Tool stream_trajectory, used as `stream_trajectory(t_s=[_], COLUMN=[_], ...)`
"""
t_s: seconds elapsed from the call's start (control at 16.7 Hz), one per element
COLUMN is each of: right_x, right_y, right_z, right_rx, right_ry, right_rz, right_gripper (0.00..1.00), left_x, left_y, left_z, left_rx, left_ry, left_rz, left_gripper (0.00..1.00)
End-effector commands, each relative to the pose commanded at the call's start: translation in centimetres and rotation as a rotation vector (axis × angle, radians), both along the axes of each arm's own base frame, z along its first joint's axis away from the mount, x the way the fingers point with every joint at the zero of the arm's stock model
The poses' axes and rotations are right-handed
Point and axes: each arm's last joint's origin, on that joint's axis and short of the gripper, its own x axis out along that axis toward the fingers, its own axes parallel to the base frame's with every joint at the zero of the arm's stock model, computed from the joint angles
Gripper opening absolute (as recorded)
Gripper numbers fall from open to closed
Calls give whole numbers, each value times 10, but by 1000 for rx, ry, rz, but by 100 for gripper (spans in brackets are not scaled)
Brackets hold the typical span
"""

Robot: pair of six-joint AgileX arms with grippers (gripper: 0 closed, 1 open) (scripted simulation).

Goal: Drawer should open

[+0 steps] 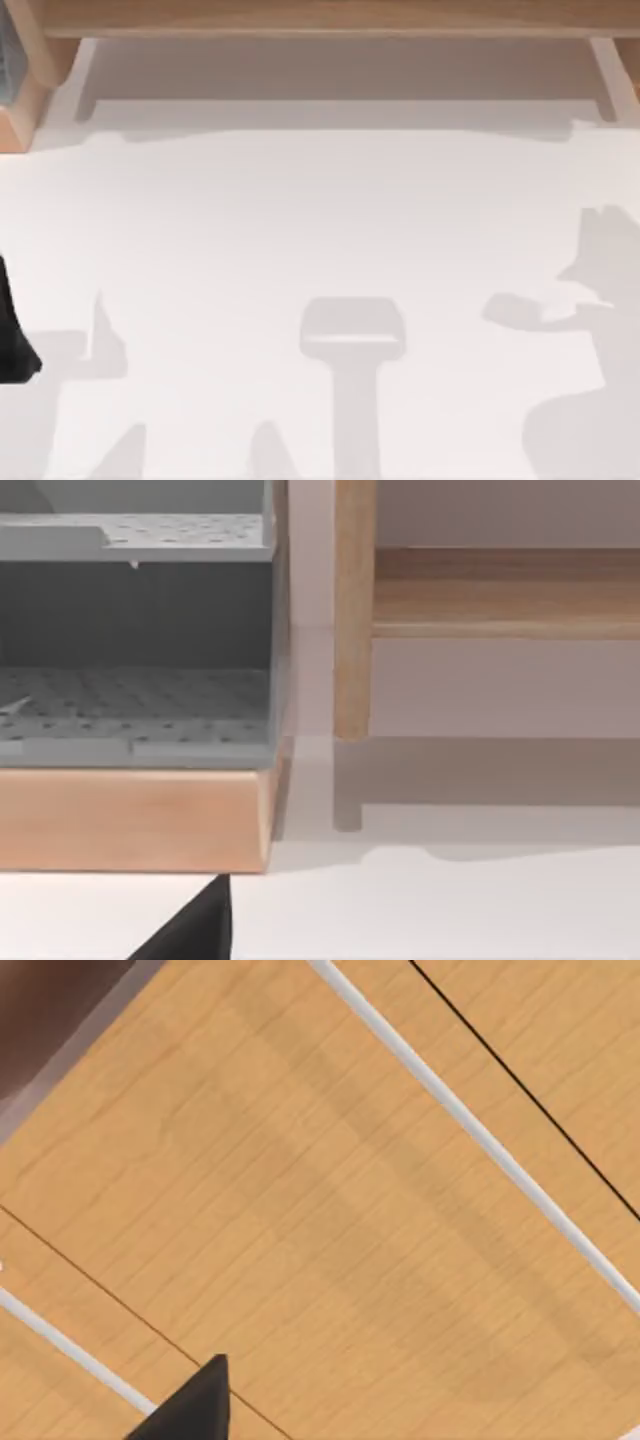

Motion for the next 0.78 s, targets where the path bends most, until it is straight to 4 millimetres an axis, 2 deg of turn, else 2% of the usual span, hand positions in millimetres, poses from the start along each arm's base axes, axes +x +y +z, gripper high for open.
stream_trajectory(t_s=[0.24,0.42,0.6,0.78], right_x=[47,74,91,99], right_y=[-19,-26,-30,-31], right_z=[-44,-80,-111,-128], right_rx=[-316,-525,-683,-767], right_ry=[10,13,13,12], right_rz=[-9,-12,-13,-13], right_gripper=[100,100,100,100], left_x=[0,0,0,0], left_y=[0,0,0,0], left_z=[0,0,0,0], left_rx=[0,0,0,0], left_ry=[0,0,0,0], left_rz=[0,0,0,0], left_gripper=[100,100,100,100])
